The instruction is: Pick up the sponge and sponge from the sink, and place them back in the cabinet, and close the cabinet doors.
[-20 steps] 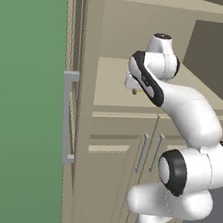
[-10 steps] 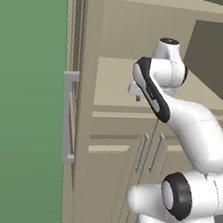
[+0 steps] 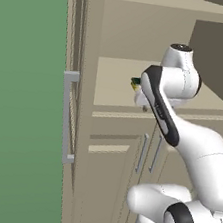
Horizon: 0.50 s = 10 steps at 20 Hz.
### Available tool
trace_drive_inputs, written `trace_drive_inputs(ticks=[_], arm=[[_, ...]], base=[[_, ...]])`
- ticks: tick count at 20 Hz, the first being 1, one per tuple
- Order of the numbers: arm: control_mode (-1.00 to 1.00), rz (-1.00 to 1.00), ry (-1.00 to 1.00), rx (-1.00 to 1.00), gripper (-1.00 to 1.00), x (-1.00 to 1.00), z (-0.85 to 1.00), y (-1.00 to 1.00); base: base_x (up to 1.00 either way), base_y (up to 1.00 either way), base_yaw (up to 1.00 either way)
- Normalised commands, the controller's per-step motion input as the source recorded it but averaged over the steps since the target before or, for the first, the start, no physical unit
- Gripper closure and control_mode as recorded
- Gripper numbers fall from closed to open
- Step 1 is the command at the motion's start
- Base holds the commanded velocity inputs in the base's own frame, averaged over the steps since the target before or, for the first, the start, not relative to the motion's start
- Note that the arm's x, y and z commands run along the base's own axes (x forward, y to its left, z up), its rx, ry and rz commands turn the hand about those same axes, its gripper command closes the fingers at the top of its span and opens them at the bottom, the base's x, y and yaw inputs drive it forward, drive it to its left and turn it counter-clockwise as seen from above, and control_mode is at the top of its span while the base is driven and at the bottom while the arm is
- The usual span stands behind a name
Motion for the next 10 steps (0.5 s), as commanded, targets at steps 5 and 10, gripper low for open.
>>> trace_drive_inputs(ticks=[5,10], arm=[[-1.0,0.0,0.0,0.0,-1.0,-0.67,0.0,-0.08],[-1.0,0.0,0.0,0.0,-1.0,-0.62,0.0,-0.05]], base=[[0.0,0.0,0.0],[0.0,0.0,0.0]])
